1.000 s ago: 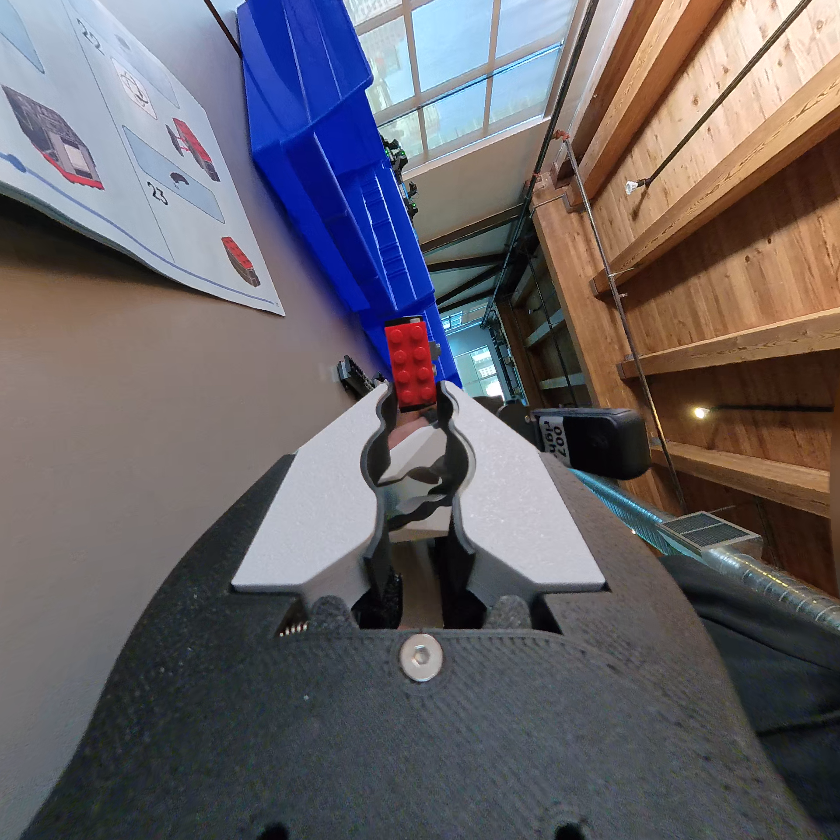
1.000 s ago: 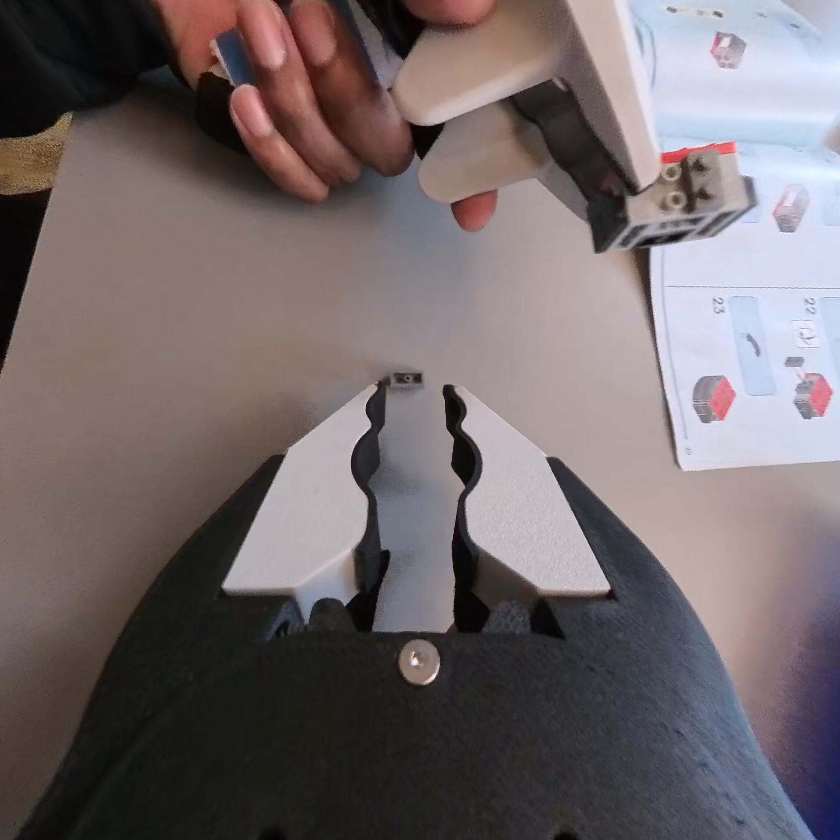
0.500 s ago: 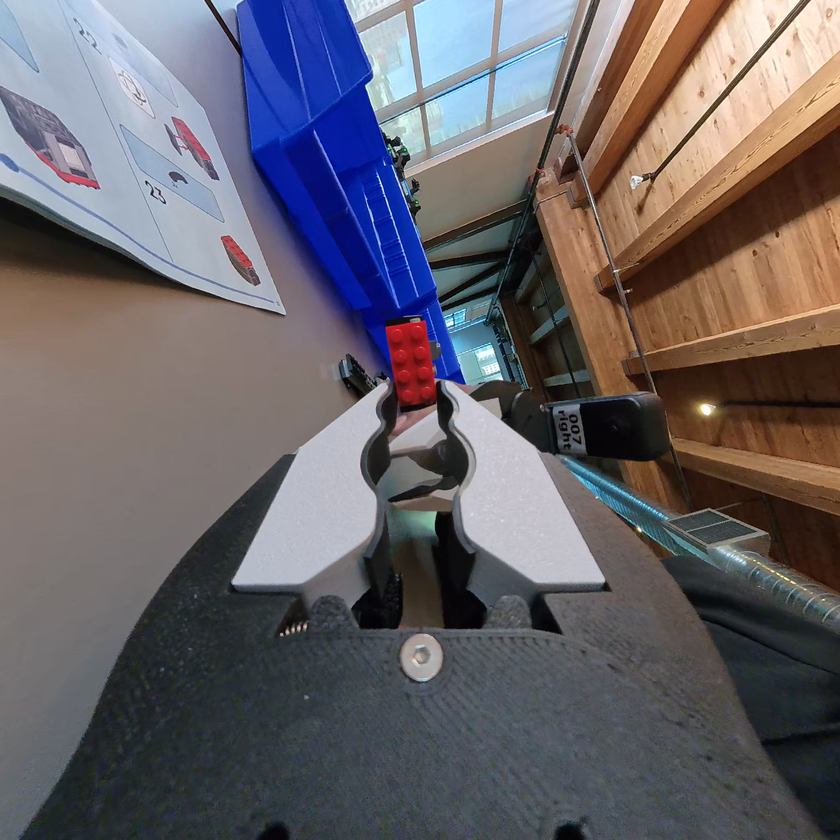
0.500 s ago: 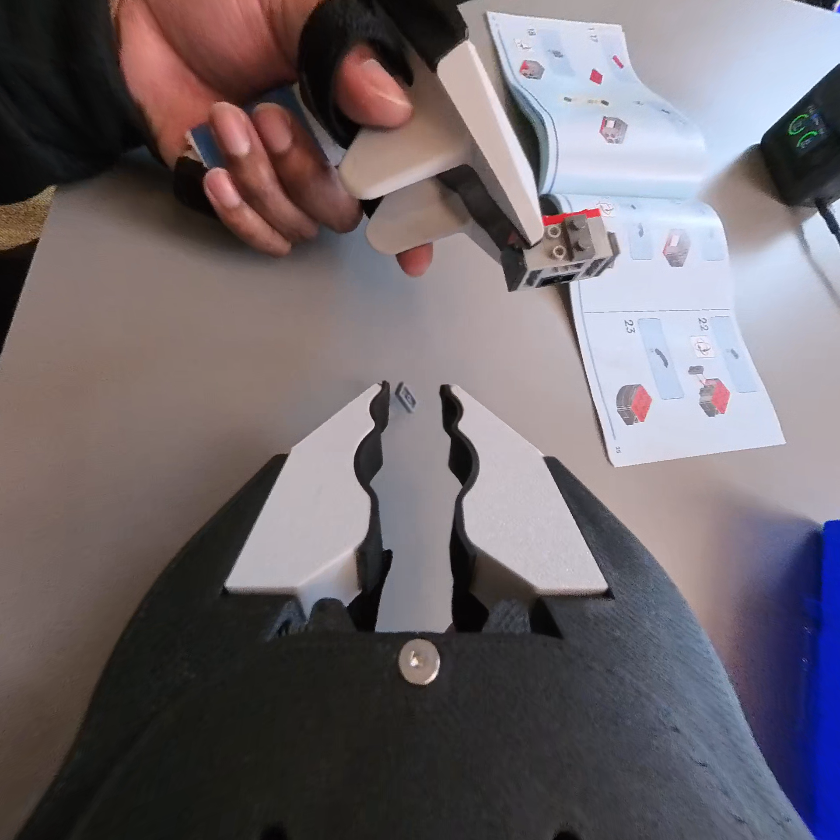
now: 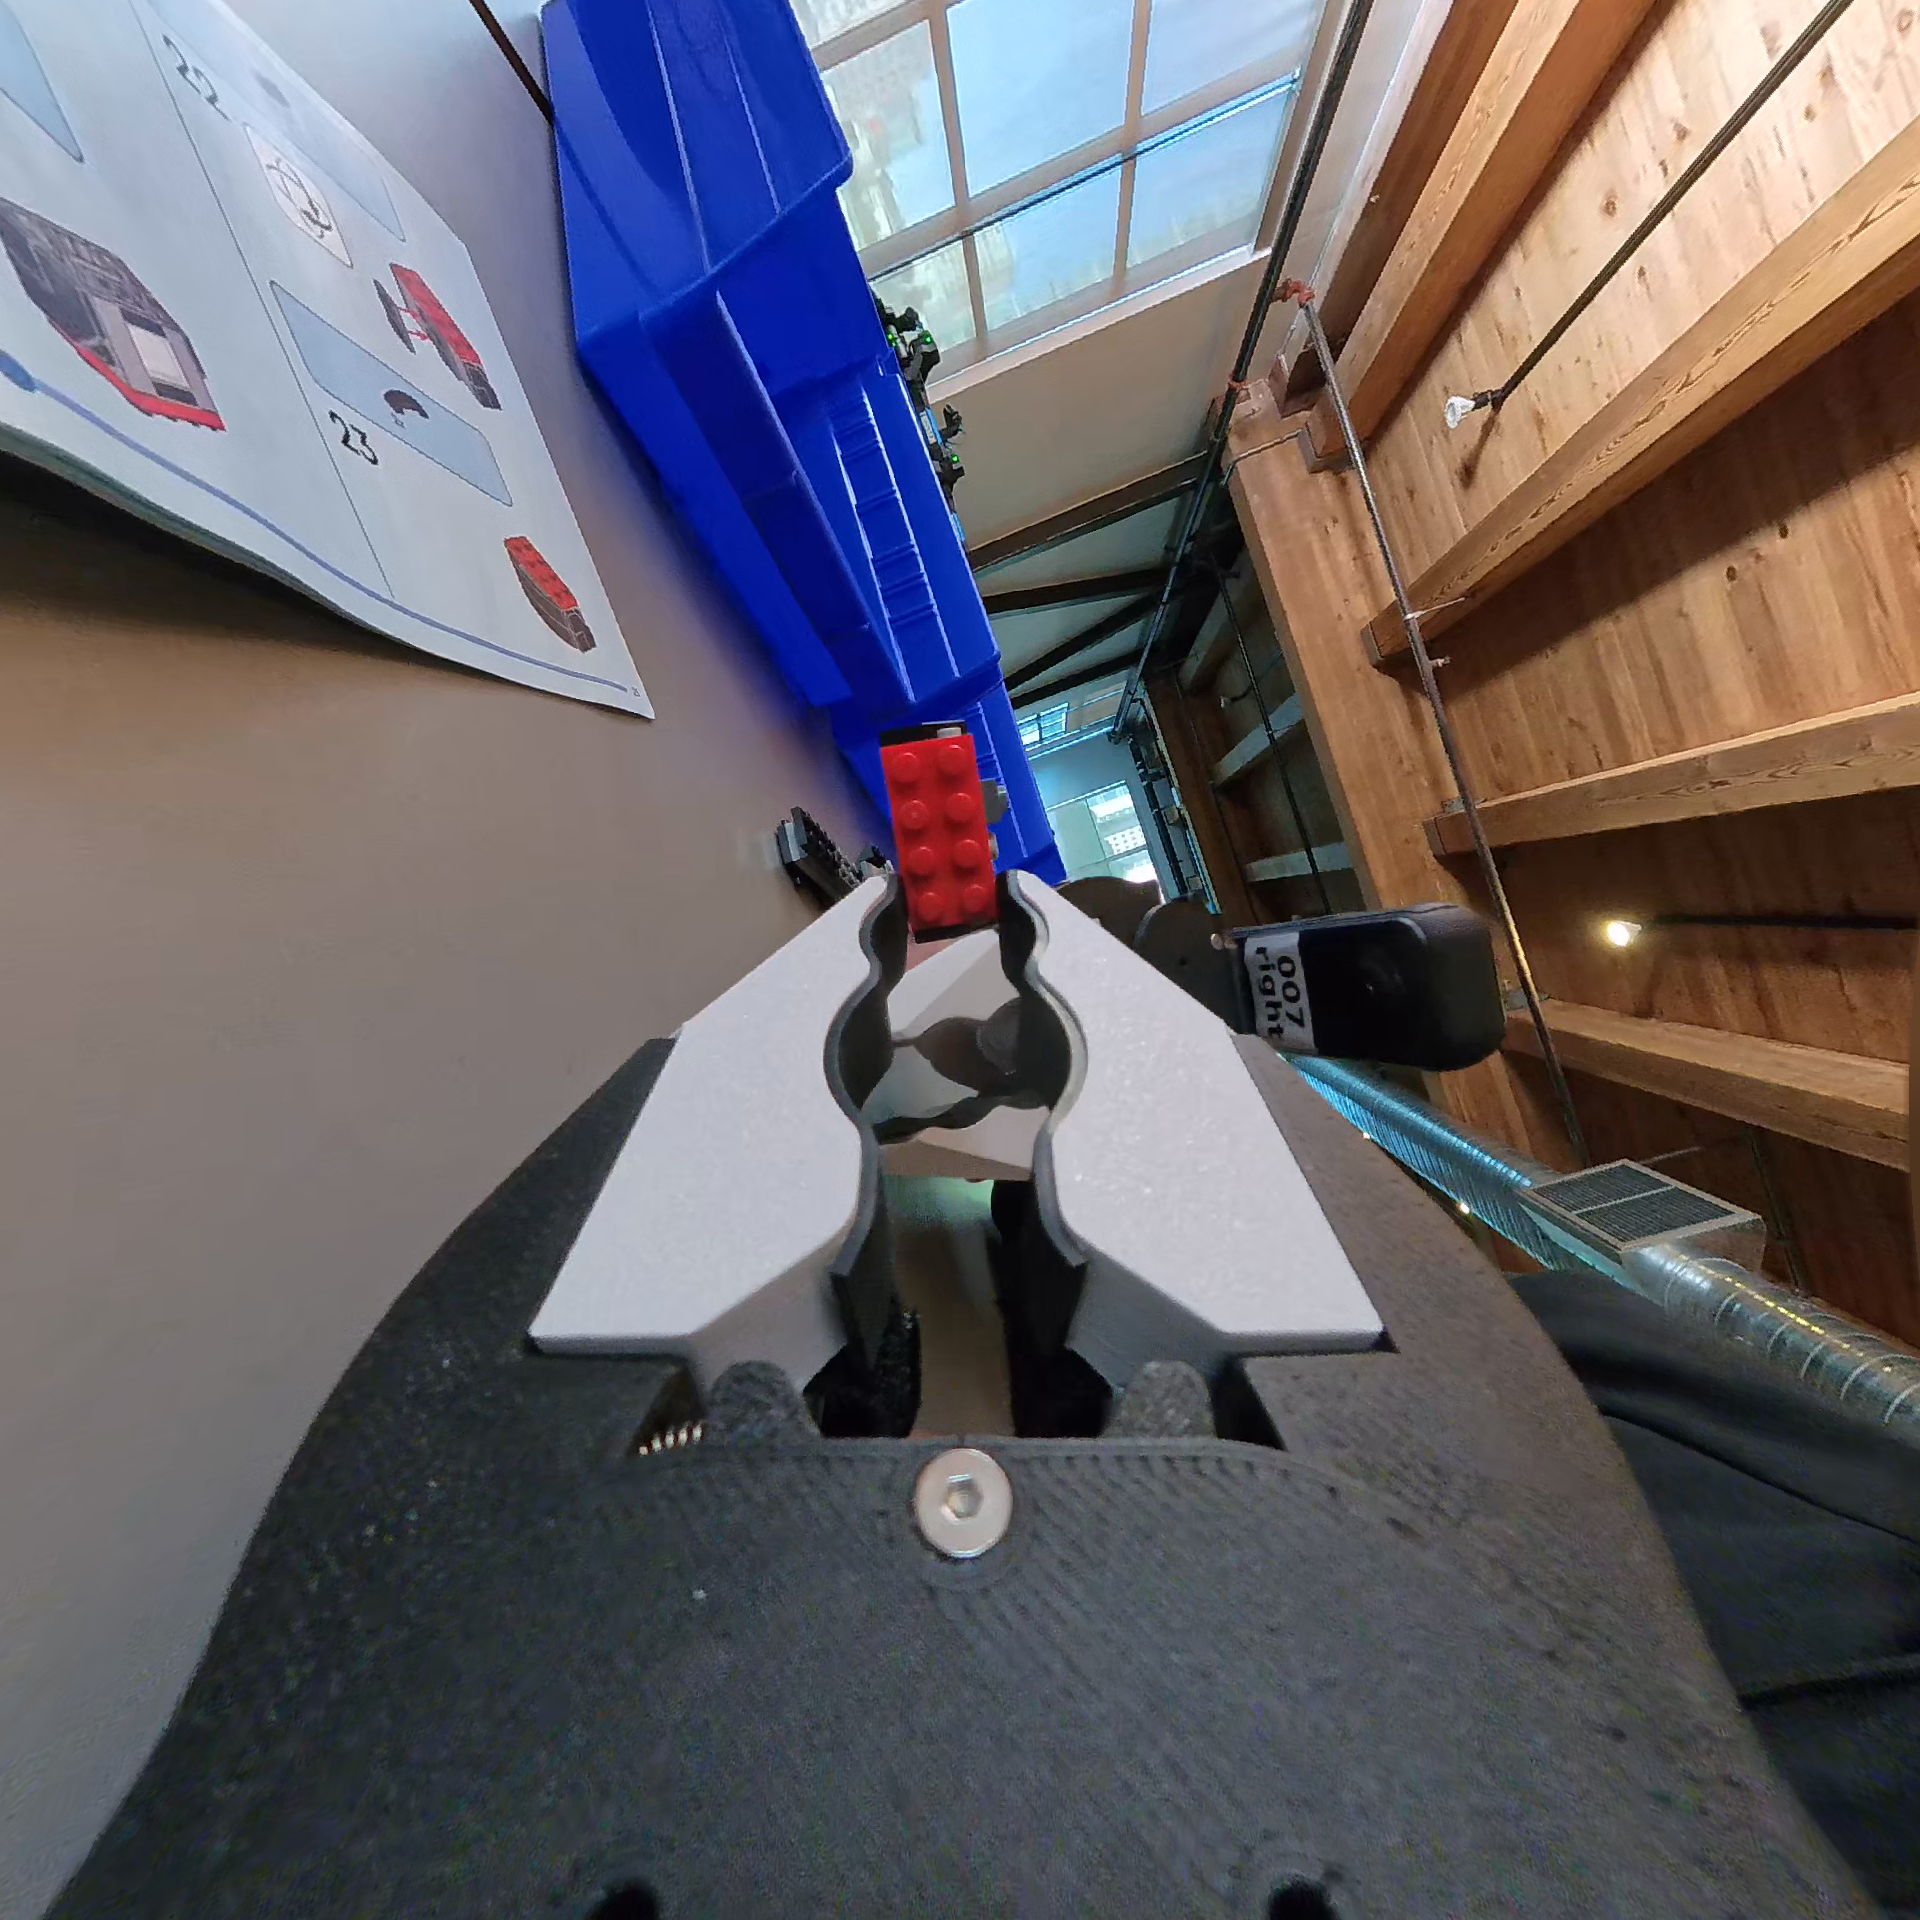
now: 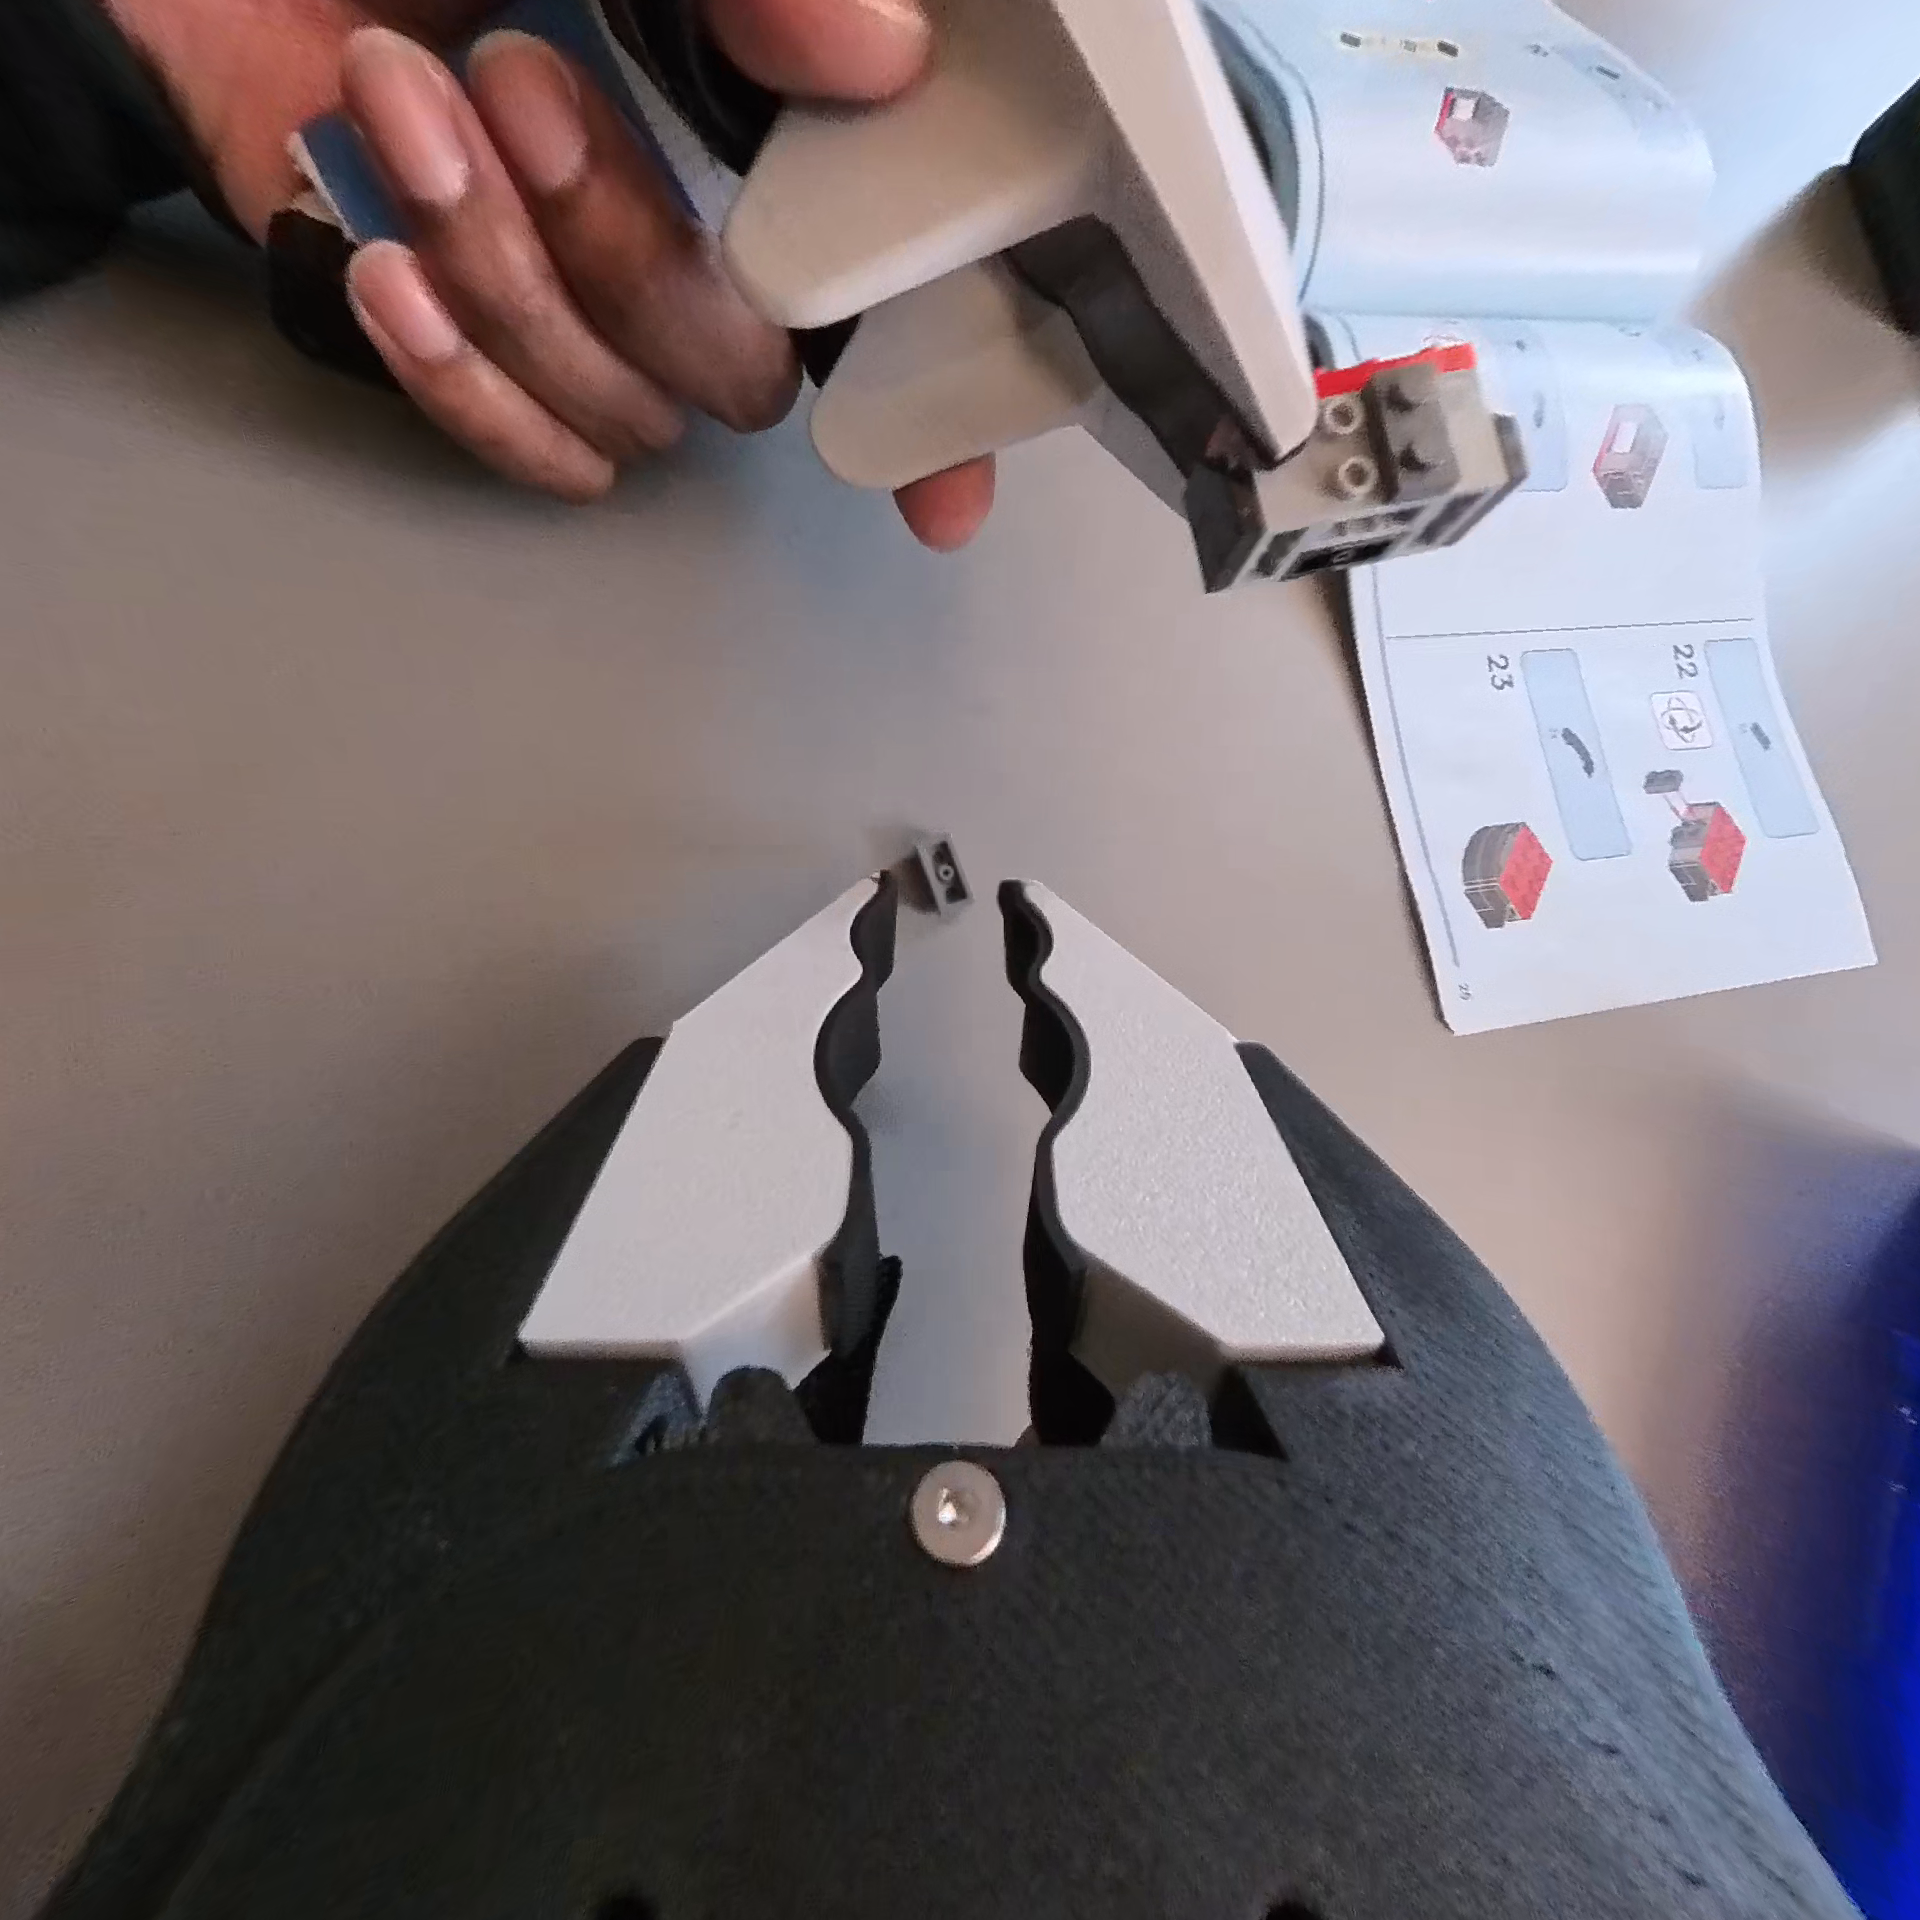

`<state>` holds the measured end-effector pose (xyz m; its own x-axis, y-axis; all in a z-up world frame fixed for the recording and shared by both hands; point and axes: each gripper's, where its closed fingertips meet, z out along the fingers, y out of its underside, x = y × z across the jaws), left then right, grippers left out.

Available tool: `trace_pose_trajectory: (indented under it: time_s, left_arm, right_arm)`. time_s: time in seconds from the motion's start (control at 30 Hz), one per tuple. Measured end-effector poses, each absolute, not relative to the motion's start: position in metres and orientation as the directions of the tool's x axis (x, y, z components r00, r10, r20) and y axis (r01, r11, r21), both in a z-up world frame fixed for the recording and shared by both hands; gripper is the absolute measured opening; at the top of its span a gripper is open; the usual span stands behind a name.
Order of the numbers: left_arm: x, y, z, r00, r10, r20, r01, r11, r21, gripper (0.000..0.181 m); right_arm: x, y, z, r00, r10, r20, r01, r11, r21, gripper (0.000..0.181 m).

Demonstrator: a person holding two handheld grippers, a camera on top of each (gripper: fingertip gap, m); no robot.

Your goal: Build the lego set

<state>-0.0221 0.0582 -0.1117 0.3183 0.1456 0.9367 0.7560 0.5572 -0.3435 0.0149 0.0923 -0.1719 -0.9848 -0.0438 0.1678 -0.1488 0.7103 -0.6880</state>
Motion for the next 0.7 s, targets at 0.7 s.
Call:
trace_pose_trajectory:
  time_s: [0.7]
  left_arm:
    - [-0.022,0.058,-0.112,0.319,0.146,0.936,0.755,0.558,-0.345,0.016]
  right_arm:
    - [-0.015,0.102,-0.131,-0.982,0.078,0.171,-0.091,0.595,-0.799,0.017]
